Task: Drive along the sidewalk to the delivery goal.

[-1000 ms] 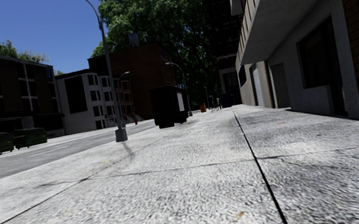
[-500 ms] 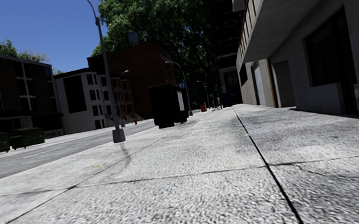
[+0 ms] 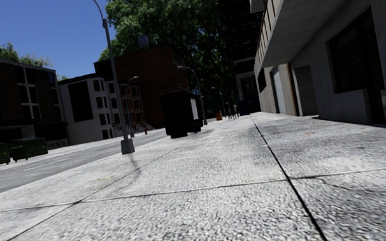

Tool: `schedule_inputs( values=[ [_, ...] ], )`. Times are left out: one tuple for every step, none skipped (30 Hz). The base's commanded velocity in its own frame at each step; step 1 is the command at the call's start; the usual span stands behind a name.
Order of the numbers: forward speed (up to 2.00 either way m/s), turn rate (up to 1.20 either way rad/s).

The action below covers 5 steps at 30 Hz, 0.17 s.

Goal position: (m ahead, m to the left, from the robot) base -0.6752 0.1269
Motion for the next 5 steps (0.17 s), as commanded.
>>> schedule_inputs(
  values=[
    [0.00,0.00],
    [0.00,0.00],
    [0.00,0.00],
    [0.00,0.00],
    [0.00,0.00]
  ],
)
